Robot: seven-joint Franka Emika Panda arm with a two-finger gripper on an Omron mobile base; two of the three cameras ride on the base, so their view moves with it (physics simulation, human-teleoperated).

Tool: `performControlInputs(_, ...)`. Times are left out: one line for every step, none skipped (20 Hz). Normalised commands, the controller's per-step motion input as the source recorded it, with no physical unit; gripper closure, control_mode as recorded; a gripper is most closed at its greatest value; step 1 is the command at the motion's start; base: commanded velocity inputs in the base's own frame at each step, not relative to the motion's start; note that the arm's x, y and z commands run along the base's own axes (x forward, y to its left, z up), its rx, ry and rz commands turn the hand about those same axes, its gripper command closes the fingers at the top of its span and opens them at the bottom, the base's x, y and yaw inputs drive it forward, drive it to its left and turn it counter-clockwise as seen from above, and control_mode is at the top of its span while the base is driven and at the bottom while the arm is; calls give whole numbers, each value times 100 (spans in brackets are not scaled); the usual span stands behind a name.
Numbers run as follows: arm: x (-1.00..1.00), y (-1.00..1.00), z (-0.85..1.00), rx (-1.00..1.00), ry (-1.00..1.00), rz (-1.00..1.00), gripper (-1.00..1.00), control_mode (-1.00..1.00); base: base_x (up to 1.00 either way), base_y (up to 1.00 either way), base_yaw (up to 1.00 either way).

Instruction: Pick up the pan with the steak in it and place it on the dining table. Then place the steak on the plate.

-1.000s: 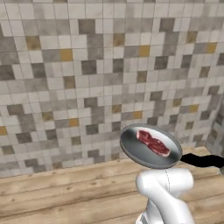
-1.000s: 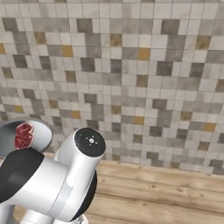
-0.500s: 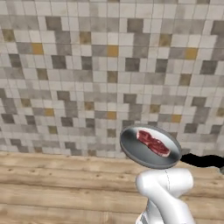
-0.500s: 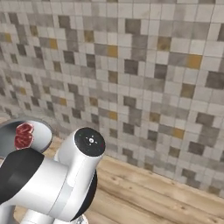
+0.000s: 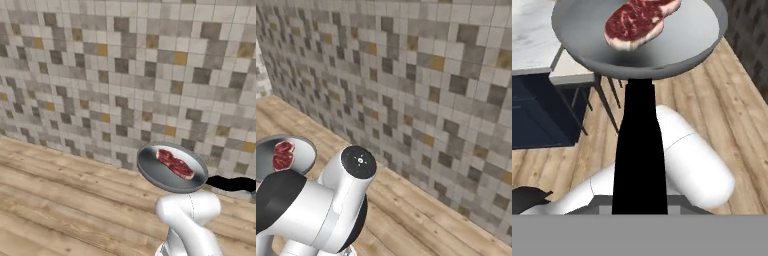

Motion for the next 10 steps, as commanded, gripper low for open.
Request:
performControlInputs(0, 0, 0, 0, 0, 0, 100, 100, -5, 0, 50)
performControlInputs(0, 0, 0, 0, 0, 0, 100, 100, -6, 0, 50)
performControlInputs(0, 0, 0, 0, 0, 0, 100, 100, -7, 0, 49)
performControlInputs(0, 0, 0, 0, 0, 0, 100, 100, -6, 0, 49)
performControlInputs(0, 0, 0, 0, 0, 0, 100, 100, -6, 0, 50)
performControlInputs(0, 0, 0, 0, 0, 0, 100, 100, -6, 0, 50)
performControlInputs(0, 0, 0, 0, 0, 0, 100, 100, -6, 0, 50)
performControlInputs(0, 0, 0, 0, 0, 0, 100, 100, -6, 0, 50)
performControlInputs(0, 0, 0, 0, 0, 0, 100, 100, -6, 0, 50)
performControlInputs(0, 0, 0, 0, 0, 0, 100, 100, -7, 0, 50)
